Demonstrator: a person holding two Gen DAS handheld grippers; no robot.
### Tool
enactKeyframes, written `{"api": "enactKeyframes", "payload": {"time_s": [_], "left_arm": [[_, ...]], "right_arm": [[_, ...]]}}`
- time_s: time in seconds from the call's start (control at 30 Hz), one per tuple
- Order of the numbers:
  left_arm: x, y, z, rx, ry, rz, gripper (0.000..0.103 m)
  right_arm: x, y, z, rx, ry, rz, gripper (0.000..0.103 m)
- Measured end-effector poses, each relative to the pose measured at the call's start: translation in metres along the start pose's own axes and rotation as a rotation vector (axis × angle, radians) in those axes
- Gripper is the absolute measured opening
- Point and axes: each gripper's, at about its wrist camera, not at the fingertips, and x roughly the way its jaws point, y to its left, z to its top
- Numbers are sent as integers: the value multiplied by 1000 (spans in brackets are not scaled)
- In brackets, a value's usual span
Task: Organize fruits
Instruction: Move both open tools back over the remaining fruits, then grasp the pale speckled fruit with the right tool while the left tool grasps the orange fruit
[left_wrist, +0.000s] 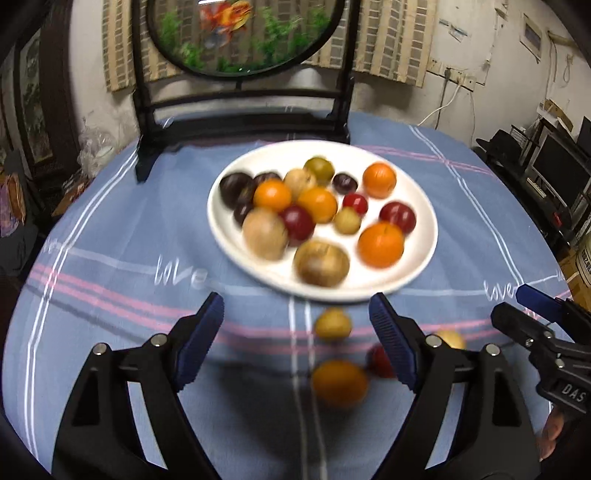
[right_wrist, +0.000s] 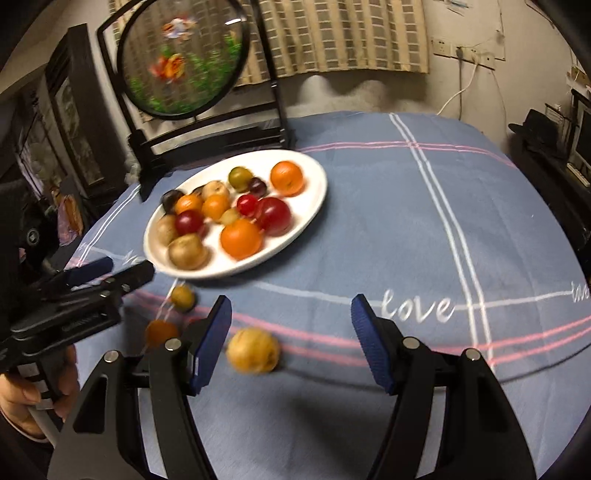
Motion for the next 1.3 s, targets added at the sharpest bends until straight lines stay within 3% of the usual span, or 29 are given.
{"api": "enactKeyframes", "payload": {"time_s": [0.23, 0.5, 1.3], "left_arm": [[2, 7, -32, 6, 20, -1, 86], [5, 1, -37, 57, 26, -47, 86], [10, -8, -45, 101, 66, -50, 87]], "right_arm": [[16, 10, -22, -23, 61, 3, 68], [22, 13, -26, -37, 92, -6, 68], [25, 14, -30, -62, 122, -69, 68]]}}
